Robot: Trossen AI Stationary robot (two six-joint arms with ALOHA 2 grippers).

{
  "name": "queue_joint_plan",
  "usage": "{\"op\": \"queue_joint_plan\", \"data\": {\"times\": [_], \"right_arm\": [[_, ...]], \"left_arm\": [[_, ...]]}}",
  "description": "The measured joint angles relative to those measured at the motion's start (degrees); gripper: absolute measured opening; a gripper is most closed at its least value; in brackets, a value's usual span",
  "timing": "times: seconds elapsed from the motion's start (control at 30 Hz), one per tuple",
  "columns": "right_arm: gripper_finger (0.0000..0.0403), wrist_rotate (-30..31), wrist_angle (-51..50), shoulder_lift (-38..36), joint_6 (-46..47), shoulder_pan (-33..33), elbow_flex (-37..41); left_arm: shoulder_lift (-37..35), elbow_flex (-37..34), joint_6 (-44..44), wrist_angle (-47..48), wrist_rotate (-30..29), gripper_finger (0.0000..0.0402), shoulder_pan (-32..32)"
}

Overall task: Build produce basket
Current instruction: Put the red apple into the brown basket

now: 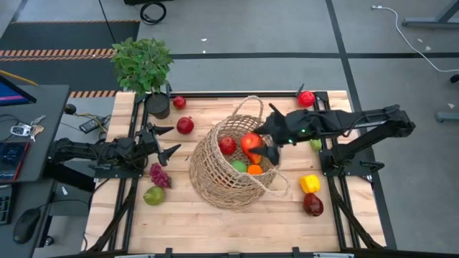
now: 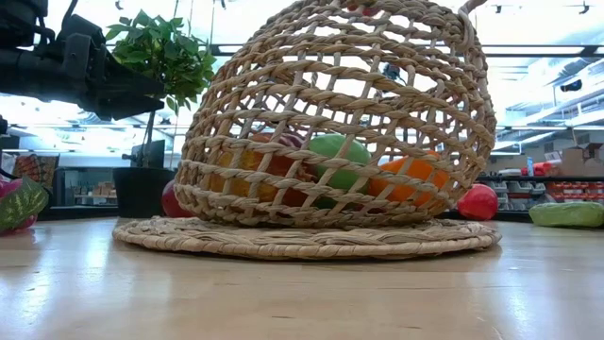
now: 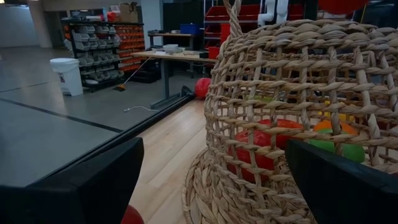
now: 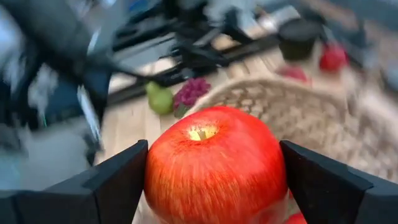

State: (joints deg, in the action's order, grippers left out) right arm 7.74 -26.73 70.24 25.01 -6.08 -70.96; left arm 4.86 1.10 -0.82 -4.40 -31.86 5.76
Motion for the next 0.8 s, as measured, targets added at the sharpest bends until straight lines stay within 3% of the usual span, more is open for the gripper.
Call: {"op": "queue_joint_plan", "data": {"times": [0.13, 0.43, 0.57, 0.8], "right_arm": [[0.0355, -1.42, 0.37, 1.13, 18.58, 2.52, 0.01], [0.0355, -9.88, 2.27, 2.74, 44.79, 7.51, 0.02], [0.0355, -10.38, 2.79, 2.84, 50.06, 7.84, 0.02], [0.0355, -10.38, 3.66, 2.84, 47.73, 7.84, 0.02]], "left_arm": [[0.0, 0.0, 0.0, -0.02, 0.02, 0.0398, -0.02], [0.0, 0.0, 0.0, 0.03, -0.02, 0.0398, -0.01], [0.0, 0.0, 0.0, 0.07, 0.01, 0.0398, 0.0], [0.0, 0.0, 0.0, 0.0, 0.0, 0.0398, 0.0]]}}
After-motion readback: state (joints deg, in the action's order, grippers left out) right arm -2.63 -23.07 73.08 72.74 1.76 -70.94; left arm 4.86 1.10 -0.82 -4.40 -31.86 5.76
